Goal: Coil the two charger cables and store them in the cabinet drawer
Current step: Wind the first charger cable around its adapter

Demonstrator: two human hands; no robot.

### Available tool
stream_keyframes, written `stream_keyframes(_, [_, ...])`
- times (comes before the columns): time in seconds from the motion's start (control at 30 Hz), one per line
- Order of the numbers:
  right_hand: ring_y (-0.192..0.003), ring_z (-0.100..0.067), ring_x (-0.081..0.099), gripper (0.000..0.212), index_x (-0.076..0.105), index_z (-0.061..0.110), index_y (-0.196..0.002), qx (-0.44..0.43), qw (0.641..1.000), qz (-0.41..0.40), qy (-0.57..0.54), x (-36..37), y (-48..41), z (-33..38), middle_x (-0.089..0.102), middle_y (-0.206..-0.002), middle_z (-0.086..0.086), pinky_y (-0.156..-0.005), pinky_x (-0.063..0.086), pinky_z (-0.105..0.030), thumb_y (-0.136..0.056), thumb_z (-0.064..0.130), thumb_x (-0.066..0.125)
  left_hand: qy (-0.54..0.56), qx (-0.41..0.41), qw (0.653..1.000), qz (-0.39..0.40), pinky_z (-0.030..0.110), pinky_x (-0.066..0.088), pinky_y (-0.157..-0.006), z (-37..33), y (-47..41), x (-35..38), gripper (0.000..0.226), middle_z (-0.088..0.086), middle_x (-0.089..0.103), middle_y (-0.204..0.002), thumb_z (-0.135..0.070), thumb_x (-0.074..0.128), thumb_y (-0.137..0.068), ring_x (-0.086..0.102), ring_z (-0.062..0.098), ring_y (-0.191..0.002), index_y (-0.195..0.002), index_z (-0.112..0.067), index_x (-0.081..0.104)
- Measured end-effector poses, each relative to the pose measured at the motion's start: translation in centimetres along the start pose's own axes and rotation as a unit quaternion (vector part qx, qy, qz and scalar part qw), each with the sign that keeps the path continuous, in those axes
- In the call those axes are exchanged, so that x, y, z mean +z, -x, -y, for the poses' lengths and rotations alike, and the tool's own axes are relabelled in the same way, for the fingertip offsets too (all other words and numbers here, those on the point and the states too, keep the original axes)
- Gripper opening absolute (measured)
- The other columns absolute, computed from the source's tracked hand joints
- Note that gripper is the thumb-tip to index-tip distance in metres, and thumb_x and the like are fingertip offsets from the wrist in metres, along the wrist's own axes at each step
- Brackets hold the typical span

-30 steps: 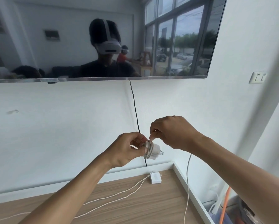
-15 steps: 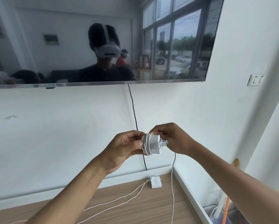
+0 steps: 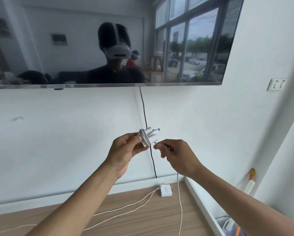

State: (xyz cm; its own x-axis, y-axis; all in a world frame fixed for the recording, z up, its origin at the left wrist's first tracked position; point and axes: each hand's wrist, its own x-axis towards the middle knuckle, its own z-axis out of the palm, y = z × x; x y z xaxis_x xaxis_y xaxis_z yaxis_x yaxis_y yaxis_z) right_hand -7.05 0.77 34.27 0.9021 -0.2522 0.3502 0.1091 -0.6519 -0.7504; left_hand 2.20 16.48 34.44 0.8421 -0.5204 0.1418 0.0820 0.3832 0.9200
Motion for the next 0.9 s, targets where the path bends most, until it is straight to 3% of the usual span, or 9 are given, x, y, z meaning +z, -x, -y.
stream_keyframes(0.13, [-0.047, 0.001, 0.049, 0.023, 0.071, 0.016, -0.089, -0.004, 0.996, 0.030, 0.078, 1.1, 0.7, 0.5, 0.063, -0.067, 0.005, -0.048, 0.036, -0.010, -0.097, 0.017, 0.050, -0.057, -0.013, 0.998, -0.038, 0.032, 0.061, -0.078, 0.6, -0.4, -0.3, 0.014, 0.016, 0.073, -0.091, -0.002, 0.057, -0.092, 0.072, 0.020, -0.076, -0.093, 0.009, 0.066])
stream_keyframes(0.3, [-0.051, -0.006, 0.051, 0.024, 0.063, 0.025, -0.076, 0.006, 0.985, 0.094, 0.147, -0.1, 0.3, 1.5, 0.060, -0.065, 0.013, -0.049, 0.040, -0.013, -0.094, 0.017, 0.051, -0.175, 0.003, 0.983, -0.056, 0.035, 0.060, -0.080, 1.1, -0.4, -0.4, 0.009, 0.025, 0.070, -0.098, -0.005, 0.066, -0.087, 0.072, 0.031, -0.085, -0.094, 0.000, 0.066])
stream_keyframes(0.47, [-0.071, -0.022, 0.061, 0.020, 0.068, 0.019, -0.087, -0.052, 0.942, 0.122, 0.307, -2.0, 0.2, 3.0, 0.069, -0.082, 0.001, -0.066, 0.053, -0.036, -0.092, 0.027, 0.050, -0.251, -0.008, 0.968, -0.012, 0.041, 0.059, -0.085, 1.3, 0.1, -0.6, 0.012, 0.024, 0.069, -0.094, -0.008, 0.069, -0.085, 0.072, 0.034, -0.085, -0.095, -0.003, 0.066])
stream_keyframes(0.6, [-0.082, -0.022, 0.061, 0.017, 0.064, 0.023, -0.090, -0.111, 0.905, 0.122, 0.392, -3.5, -0.5, 4.2, 0.068, -0.089, 0.007, -0.070, 0.050, -0.035, -0.092, 0.025, 0.047, -0.260, -0.028, 0.964, 0.054, 0.040, 0.059, -0.084, 1.1, 0.6, -0.4, 0.016, 0.030, 0.068, -0.102, -0.009, 0.071, -0.085, 0.069, 0.039, -0.094, -0.097, 0.001, 0.066])
stream_keyframes(0.73, [-0.077, -0.013, 0.061, 0.018, 0.066, 0.028, -0.089, -0.099, 0.921, 0.130, 0.355, -4.7, -1.0, 4.6, 0.070, -0.089, 0.014, -0.066, 0.047, -0.028, -0.091, 0.018, 0.051, -0.250, -0.043, 0.960, 0.119, 0.035, 0.059, -0.081, 0.4, 0.8, -0.2, 0.018, 0.026, 0.068, -0.098, -0.004, 0.066, -0.088, 0.071, 0.032, -0.089, -0.101, 0.007, 0.063])
stream_keyframes(0.9, [-0.045, -0.009, 0.048, 0.023, 0.069, 0.028, -0.080, -0.060, 0.964, 0.128, 0.227, -5.7, -1.6, 4.1, 0.069, -0.074, 0.023, -0.050, 0.042, -0.020, -0.089, 0.011, 0.058, -0.266, -0.062, 0.942, 0.196, 0.029, 0.056, -0.076, -0.7, 0.6, 0.3, 0.017, 0.017, 0.069, -0.093, 0.000, 0.059, -0.092, 0.070, 0.024, -0.078, -0.105, 0.010, 0.061])
